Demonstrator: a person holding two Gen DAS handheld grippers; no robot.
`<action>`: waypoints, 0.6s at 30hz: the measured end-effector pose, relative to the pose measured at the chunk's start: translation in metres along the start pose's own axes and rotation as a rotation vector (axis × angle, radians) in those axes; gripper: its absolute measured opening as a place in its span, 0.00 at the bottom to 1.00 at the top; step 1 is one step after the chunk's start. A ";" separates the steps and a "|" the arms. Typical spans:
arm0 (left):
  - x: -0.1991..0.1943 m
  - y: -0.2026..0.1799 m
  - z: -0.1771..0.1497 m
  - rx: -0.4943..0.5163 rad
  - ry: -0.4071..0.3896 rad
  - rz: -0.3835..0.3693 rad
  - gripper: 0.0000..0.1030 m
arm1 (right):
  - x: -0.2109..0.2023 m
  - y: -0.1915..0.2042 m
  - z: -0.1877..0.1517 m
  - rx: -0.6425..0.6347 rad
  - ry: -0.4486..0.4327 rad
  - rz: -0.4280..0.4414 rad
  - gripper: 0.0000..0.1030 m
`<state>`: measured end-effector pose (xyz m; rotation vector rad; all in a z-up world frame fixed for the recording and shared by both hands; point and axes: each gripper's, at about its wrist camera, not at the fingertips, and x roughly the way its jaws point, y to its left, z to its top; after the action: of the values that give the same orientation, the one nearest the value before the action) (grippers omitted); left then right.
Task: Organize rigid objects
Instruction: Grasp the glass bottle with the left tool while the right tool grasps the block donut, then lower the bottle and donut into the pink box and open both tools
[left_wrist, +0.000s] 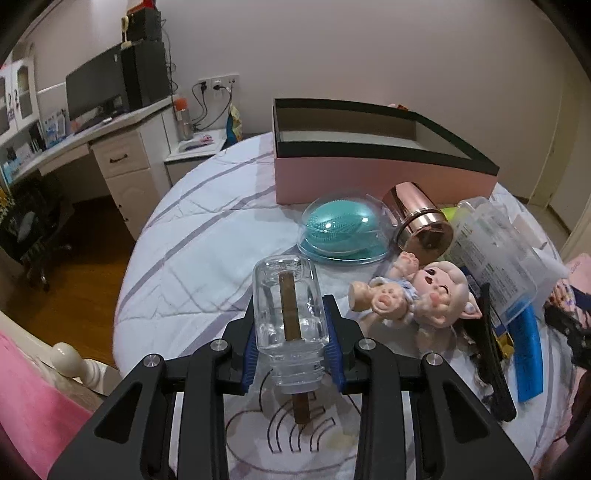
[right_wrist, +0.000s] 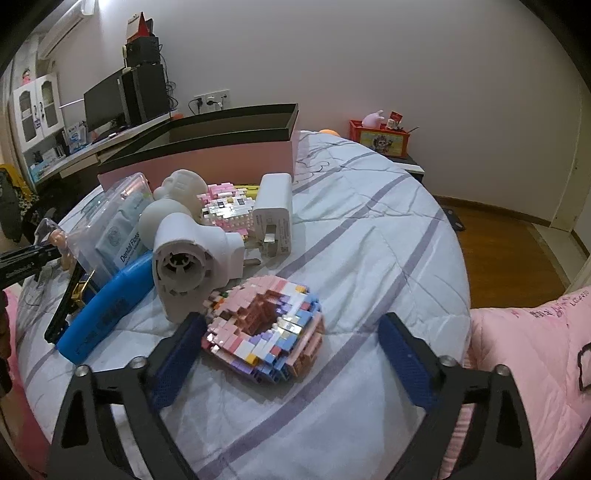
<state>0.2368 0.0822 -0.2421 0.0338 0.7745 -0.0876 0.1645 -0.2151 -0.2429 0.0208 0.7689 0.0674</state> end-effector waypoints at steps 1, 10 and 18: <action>-0.003 -0.001 0.000 0.002 -0.003 0.000 0.30 | 0.000 0.000 0.000 -0.002 -0.002 0.001 0.70; -0.026 -0.011 0.010 0.014 -0.044 -0.007 0.30 | -0.009 -0.004 0.010 0.002 -0.035 0.018 0.61; -0.042 -0.025 0.041 0.061 -0.100 -0.057 0.30 | -0.025 0.000 0.045 -0.027 -0.109 0.042 0.61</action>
<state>0.2328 0.0572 -0.1832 0.0648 0.6724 -0.1655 0.1780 -0.2165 -0.1932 0.0144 0.6589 0.1154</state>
